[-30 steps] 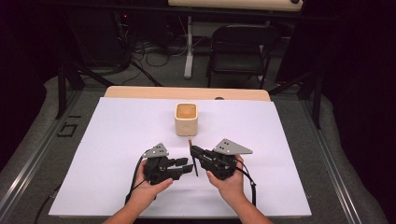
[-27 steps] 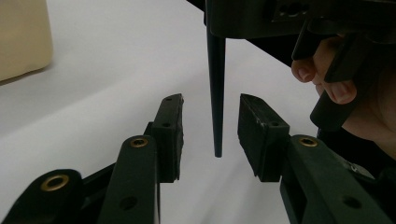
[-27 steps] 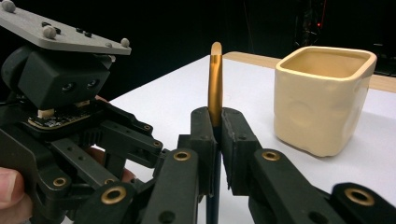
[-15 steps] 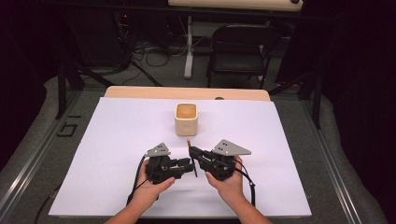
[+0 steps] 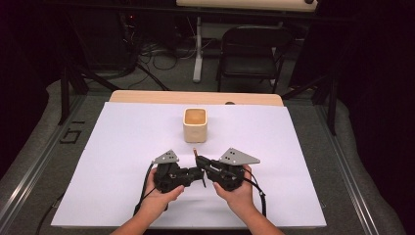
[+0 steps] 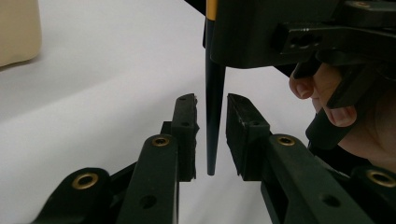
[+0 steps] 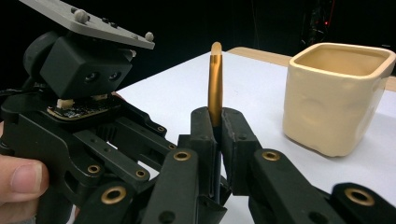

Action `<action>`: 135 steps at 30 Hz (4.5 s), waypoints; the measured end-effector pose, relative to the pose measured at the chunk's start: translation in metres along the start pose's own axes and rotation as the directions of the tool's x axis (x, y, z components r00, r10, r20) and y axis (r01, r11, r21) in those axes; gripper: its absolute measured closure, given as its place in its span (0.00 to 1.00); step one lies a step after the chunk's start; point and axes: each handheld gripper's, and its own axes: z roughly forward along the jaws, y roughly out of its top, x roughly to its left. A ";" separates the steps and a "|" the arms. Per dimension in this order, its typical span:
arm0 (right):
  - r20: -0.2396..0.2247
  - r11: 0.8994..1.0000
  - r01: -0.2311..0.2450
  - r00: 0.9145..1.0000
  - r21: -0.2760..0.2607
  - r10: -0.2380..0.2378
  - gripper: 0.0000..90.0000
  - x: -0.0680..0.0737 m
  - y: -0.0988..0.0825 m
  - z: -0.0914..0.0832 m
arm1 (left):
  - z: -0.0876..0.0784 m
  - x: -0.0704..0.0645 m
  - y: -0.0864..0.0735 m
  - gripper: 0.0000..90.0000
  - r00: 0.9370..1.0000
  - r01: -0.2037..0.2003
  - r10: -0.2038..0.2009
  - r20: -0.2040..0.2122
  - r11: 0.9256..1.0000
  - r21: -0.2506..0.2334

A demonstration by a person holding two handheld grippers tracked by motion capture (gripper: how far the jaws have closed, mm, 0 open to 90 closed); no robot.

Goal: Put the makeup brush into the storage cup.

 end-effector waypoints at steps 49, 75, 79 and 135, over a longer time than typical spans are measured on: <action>-0.019 1.000 0.022 1.000 -0.012 -0.023 0.77 0.005 0.002 -0.003 | -0.006 -0.007 0.001 0.93 0.992 -0.091 0.094 -0.088 0.995 0.042; 0.001 1.000 0.012 1.000 0.029 -0.012 0.57 0.001 0.002 -0.006 | -0.013 -0.016 0.006 0.93 0.945 -0.223 0.247 -0.212 0.966 0.133; -0.001 0.999 0.024 1.000 0.047 -0.024 0.57 0.002 0.003 -0.006 | -0.012 -0.018 0.006 0.93 0.938 -0.237 0.265 -0.223 0.961 0.143; -0.068 0.999 -0.053 0.996 0.005 0.054 0.89 0.006 0.003 -0.008 | -0.004 -0.039 0.004 0.93 0.926 -0.298 0.331 -0.183 0.936 0.186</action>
